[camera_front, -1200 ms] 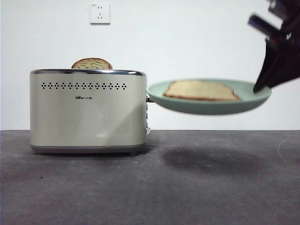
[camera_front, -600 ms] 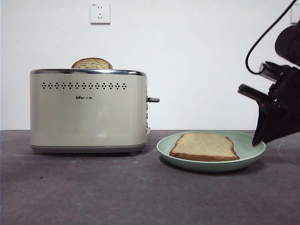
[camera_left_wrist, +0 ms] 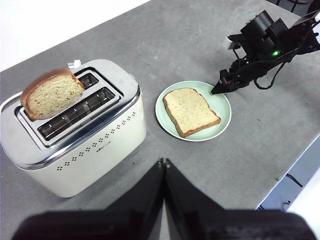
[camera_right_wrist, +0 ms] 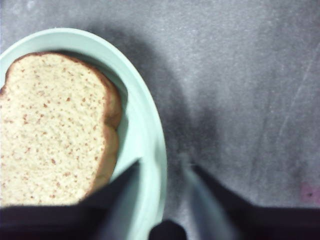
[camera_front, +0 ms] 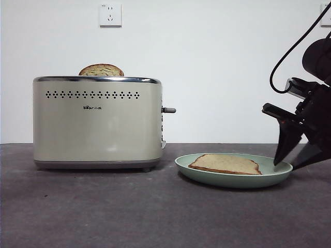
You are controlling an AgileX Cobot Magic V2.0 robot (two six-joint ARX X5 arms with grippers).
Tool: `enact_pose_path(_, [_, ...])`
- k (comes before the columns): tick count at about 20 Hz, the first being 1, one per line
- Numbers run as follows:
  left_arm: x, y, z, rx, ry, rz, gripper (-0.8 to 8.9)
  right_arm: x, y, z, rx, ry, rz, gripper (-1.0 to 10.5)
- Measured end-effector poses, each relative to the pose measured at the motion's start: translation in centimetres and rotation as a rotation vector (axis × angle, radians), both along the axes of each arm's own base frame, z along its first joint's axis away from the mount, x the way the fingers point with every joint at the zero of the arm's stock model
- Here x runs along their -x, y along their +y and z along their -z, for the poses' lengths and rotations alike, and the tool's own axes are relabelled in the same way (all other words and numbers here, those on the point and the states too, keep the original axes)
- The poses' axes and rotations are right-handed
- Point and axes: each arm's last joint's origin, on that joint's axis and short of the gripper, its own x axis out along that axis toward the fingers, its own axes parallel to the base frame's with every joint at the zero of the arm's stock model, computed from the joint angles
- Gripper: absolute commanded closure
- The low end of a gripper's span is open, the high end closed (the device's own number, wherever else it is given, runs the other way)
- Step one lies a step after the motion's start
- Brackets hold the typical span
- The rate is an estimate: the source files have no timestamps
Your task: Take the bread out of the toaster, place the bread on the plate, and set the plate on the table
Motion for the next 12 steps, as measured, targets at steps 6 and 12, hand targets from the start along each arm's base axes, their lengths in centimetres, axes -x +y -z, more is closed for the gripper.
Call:
enact_pose_path(6, [0.0,0.0,0.1,-0.005,0.009,0.001,8.21,1.7,0.0,-3.5,-0.036,-0.048,-0.042,5.6])
enact_pose_path(12, [0.1,0.1,0.2,-0.015,0.024,0.001,8.21,11.0,1.4,-12.3,-0.036,-0.162,-0.301,5.7])
